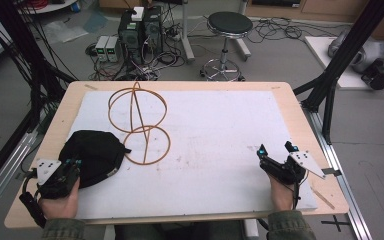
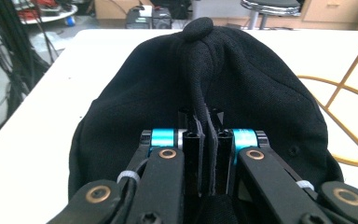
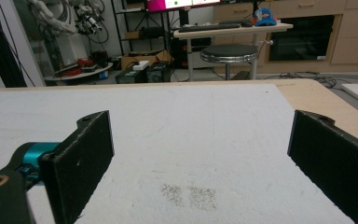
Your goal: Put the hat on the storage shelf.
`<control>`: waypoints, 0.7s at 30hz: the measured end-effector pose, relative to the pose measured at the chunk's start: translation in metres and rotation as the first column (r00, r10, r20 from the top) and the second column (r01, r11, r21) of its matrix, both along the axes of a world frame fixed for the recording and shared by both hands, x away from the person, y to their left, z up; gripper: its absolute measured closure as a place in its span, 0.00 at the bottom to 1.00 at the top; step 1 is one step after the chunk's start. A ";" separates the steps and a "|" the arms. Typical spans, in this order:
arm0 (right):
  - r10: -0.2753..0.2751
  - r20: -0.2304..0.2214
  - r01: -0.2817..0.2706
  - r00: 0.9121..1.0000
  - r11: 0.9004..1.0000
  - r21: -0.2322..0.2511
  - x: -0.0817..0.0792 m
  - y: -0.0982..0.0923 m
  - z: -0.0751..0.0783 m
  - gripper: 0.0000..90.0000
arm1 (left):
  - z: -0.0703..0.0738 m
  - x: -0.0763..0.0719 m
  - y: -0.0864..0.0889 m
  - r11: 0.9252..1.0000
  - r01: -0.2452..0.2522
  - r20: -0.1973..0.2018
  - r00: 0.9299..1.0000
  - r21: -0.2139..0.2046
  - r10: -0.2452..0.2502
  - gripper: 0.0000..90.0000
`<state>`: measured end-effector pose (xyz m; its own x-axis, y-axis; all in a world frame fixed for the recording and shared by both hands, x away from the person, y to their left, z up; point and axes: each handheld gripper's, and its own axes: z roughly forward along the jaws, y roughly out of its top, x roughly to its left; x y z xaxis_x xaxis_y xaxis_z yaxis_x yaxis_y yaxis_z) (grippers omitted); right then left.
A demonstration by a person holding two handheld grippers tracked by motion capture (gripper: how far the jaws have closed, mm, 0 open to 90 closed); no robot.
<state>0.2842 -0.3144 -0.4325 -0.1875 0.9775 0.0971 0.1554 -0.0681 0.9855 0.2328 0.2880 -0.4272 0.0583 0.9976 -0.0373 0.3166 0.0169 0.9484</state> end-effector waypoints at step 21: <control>0.004 -0.001 -0.004 1.000 1.000 0.002 0.000 0.000 0.000 0.07 | 0.017 -0.001 -0.006 0.998 -0.064 0.135 0.989 0.011 0.062 0.97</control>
<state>0.2841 -0.3141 -0.4322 -0.1916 0.9764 0.0997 0.1569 -0.0698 0.9851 0.2319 0.2817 -0.4098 -0.0012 0.9998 -0.0185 0.1846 0.0184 0.9826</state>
